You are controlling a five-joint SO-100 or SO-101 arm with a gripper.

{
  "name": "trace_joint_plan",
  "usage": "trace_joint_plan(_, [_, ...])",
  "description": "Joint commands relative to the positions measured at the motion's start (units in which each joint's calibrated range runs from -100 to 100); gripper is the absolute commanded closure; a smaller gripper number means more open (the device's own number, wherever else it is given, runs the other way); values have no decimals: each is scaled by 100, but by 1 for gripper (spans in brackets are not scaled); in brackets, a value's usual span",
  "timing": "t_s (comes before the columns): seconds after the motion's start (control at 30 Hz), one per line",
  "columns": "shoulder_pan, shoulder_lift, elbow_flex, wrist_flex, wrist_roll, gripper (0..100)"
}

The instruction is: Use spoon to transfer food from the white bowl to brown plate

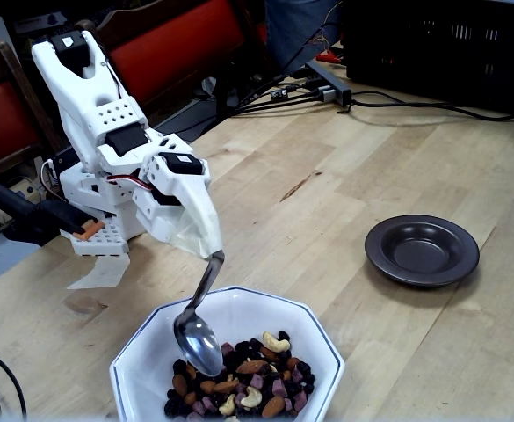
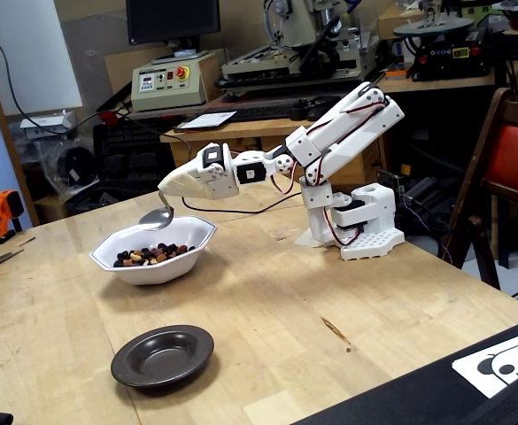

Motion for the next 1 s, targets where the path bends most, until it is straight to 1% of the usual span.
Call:
trace_joint_plan(0.0, [-30, -55, 23, -28, -15, 97])
trace_joint_plan(0.17, [-30, 595, -127, -92, -15, 97])
trace_joint_plan(0.4, [-30, 1810, -1154, -234, -20, 97])
trace_joint_plan(0.7, [-23, 3051, -1286, -2115, -20, 97])
trace_joint_plan(0.97, [-8, 4309, -1286, -3396, 39, 97])
